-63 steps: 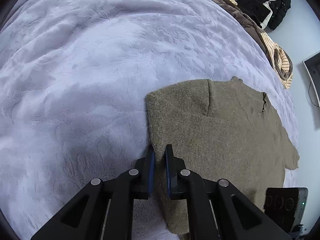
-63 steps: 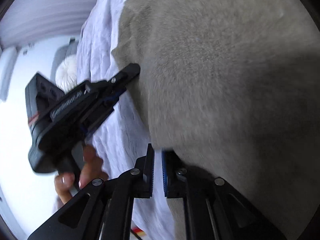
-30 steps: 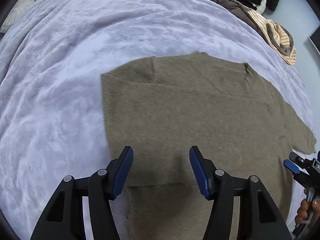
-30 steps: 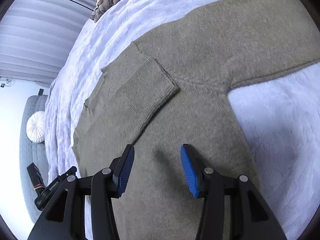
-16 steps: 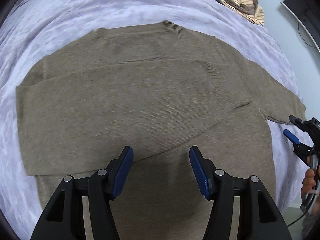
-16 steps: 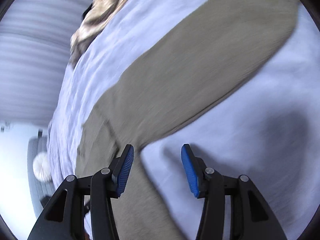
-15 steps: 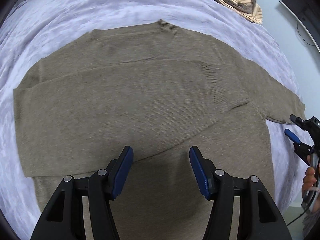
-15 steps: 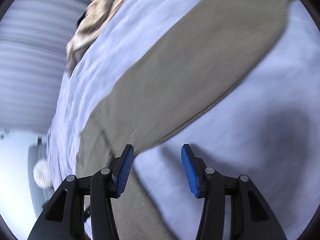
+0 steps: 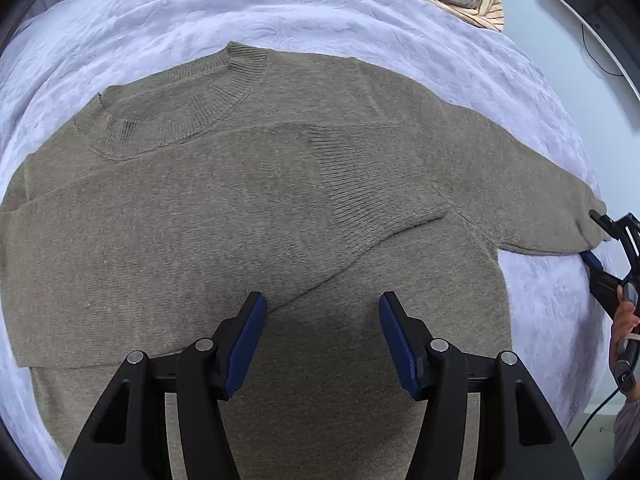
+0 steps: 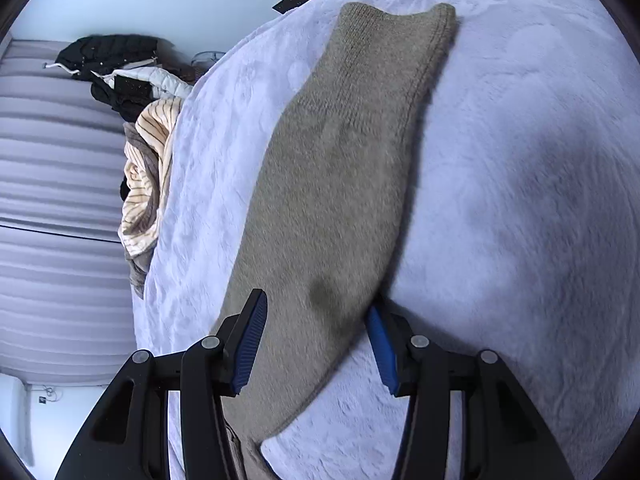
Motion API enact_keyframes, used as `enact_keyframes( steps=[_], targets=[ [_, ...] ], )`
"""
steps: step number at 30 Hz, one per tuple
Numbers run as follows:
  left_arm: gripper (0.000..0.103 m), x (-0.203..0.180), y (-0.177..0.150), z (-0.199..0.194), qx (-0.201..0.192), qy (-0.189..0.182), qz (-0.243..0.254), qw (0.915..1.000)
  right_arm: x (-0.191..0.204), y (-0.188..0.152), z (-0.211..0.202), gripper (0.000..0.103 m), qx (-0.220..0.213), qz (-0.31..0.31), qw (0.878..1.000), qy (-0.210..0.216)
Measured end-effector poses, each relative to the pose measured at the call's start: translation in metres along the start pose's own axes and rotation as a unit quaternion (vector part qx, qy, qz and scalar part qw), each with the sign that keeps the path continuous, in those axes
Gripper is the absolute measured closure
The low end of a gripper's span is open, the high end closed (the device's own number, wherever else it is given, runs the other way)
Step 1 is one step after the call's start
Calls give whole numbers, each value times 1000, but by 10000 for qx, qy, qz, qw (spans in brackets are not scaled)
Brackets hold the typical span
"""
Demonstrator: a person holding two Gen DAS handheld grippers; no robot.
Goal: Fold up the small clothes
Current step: 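Grasp the other sleeve cuff with the right tool, then fold the held sleeve across the sweater body with the right tool and release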
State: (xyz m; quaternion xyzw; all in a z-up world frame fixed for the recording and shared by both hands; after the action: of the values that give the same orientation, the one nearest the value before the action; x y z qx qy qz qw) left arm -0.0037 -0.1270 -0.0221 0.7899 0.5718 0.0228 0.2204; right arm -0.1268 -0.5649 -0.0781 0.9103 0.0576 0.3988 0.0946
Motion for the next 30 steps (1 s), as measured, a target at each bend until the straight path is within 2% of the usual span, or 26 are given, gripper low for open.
enact_keyframes(
  steps=[2,3,4,5,8,12,17,21,24,26,28,30],
  targets=[
    [43,1,0,-1,-5,-24,-9,10000,2,-1,5,50,84,173,9996,216],
    [43,3,0,-2,-10,-55,-41,10000,-1,-1,4,55,143,256,9990,338],
    [43,4,-1,-3,-16,-76,-61,10000,0,-1,6,77,206,349,9980,478],
    [43,7,-2,-5,-26,-89,-84,9999,1,-2,9,96,296,421,9970,585],
    [43,19,-6,-15,-94,-62,-164,9998,16,-8,12,96,406,414,9937,963],
    [43,38,-7,-25,-221,-27,-353,9991,62,-24,14,96,719,-63,9860,1506],
    [43,71,-10,-42,-429,68,-674,9968,147,-76,23,96,1347,-1133,9602,2170],
    [43,107,-17,-58,-626,249,-1003,9927,220,-156,28,96,1969,-2448,9143,2556],
    [43,136,-24,-67,-709,404,-1300,9882,254,-233,36,96,2480,-3375,8701,2596],
    [43,153,-30,-70,-706,518,-1499,9848,259,-292,48,96,2875,-3901,8413,2395],
    [43,172,-39,-73,-678,624,-1671,9816,250,-343,64,96,3239,-4293,8183,2030],
    [43,189,-49,-77,-665,699,-1801,9789,233,-376,82,95,3457,-4525,8065,1589]
  ],
)
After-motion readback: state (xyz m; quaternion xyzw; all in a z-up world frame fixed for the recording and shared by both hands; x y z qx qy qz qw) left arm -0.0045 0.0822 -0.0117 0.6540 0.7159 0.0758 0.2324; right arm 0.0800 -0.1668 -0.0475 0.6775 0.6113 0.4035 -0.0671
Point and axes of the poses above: each gripper's, at about its wrist camera, not at the fingertips, and z roughly the way its jaws point, x to its left, y to its top, the point moved 1 cm from there along z, roughly the way its jaws point, and after that the axes turned 8 degrees about -x, right-handed, at the moved point
